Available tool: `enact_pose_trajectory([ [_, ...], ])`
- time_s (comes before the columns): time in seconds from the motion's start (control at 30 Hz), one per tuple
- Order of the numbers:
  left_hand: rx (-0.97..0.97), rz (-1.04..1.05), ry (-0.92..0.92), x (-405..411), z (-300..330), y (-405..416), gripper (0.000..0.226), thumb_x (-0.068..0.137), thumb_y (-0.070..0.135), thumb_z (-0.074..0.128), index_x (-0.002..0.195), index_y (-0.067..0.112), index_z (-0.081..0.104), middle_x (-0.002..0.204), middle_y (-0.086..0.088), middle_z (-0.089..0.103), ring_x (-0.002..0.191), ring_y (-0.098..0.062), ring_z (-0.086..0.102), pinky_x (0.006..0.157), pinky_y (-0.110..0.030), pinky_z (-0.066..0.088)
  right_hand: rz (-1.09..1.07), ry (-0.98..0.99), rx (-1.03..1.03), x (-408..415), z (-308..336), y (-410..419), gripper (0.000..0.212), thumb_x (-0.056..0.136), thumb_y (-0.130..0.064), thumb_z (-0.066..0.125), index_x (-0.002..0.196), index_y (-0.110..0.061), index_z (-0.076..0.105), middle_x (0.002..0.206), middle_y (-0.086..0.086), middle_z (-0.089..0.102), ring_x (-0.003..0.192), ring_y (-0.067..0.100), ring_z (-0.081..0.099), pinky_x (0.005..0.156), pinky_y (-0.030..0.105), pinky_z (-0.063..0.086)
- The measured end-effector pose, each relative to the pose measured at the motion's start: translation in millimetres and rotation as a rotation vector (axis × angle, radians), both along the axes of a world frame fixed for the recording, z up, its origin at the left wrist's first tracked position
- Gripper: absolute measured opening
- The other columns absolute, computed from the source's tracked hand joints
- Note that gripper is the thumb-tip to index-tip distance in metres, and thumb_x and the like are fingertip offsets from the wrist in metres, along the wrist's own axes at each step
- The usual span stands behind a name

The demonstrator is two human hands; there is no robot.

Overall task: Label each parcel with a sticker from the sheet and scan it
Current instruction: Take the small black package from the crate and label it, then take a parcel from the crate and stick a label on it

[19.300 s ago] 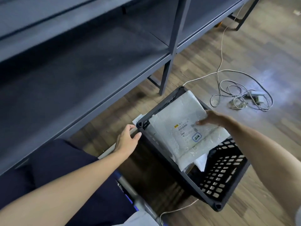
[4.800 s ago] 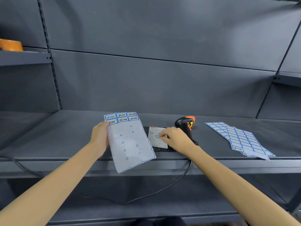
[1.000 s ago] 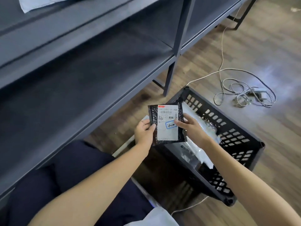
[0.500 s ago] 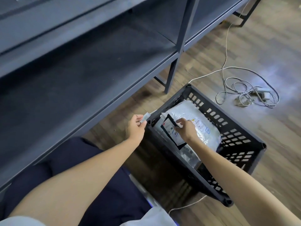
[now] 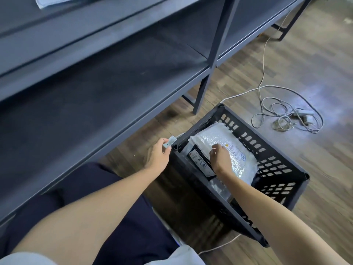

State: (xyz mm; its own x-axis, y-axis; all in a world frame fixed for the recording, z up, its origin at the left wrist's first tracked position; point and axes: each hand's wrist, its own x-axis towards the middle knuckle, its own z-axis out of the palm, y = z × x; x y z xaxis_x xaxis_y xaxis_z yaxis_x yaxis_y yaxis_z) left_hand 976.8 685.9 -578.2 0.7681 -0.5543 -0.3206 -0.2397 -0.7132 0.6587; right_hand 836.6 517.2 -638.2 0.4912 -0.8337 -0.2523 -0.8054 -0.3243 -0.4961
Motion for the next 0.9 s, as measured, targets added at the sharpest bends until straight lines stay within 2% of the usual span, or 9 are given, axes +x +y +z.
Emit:
enact_pose_trajectory([
  [0.17, 0.184, -0.318, -0.199, 2.3, 0.8, -2.3, 0.045, 0.100, 0.038, 0.037, 0.142, 0.021, 0.039, 0.149, 0.003, 0.040, 0.139, -0.017, 0.031, 0.116, -0.033, 0.013, 0.239, 0.108, -0.103, 13.0, 17.4, 1.7, 0.043, 0.099, -0.025, 0.042, 0.138, -0.006, 0.045, 0.138, 0.011, 0.051, 0.125, 0.024, 0.048, 0.106, 0.034, 0.036],
  [0.3, 0.252, -0.425, -0.213, 0.4, 12.6, -10.0, 0.050, 0.101, 0.043, 0.032, 0.148, 0.026, 0.029, 0.156, 0.007, 0.027, 0.146, -0.012, 0.014, 0.118, -0.034, -0.002, 0.309, 0.208, -0.125, 26.8, 38.0, 6.4, 0.053, 0.101, -0.030, 0.036, 0.147, -0.006, 0.030, 0.153, 0.011, 0.033, 0.143, 0.025, 0.026, 0.120, 0.039, 0.017],
  [0.53, 0.173, -0.504, -0.337, 11.9, 75.2, -16.3, 0.051, 0.100, 0.037, 0.036, 0.149, 0.025, 0.027, 0.157, 0.007, 0.024, 0.146, -0.013, 0.012, 0.117, -0.034, -0.003, 0.309, 0.175, -0.230, 52.0, 102.7, 7.0, 0.057, 0.101, -0.033, 0.036, 0.151, -0.008, 0.024, 0.158, 0.008, 0.024, 0.147, 0.024, 0.017, 0.120, 0.038, 0.009],
  [0.7, 0.013, -0.529, -0.479, 28.2, 147.7, -13.1, 0.050, 0.100, 0.031, 0.037, 0.148, 0.022, 0.029, 0.155, 0.006, 0.028, 0.146, -0.014, 0.015, 0.120, -0.033, -0.001, 0.247, 0.056, -0.401, 81.1, 189.1, 4.5, 0.051, 0.098, -0.029, 0.040, 0.144, -0.006, 0.035, 0.151, 0.011, 0.036, 0.142, 0.025, 0.028, 0.117, 0.037, 0.017],
  [0.9, -0.119, -0.439, -0.740, 55.0, 257.1, 7.3, 0.049, 0.100, 0.030, 0.038, 0.147, 0.020, 0.032, 0.153, 0.004, 0.033, 0.144, -0.015, 0.019, 0.119, -0.033, 0.002, 0.227, -0.128, -0.590, 130.6, 307.3, 31.0, 0.044, 0.097, -0.022, 0.042, 0.135, -0.001, 0.043, 0.138, 0.017, 0.049, 0.130, 0.032, 0.041, 0.110, 0.037, 0.026],
])
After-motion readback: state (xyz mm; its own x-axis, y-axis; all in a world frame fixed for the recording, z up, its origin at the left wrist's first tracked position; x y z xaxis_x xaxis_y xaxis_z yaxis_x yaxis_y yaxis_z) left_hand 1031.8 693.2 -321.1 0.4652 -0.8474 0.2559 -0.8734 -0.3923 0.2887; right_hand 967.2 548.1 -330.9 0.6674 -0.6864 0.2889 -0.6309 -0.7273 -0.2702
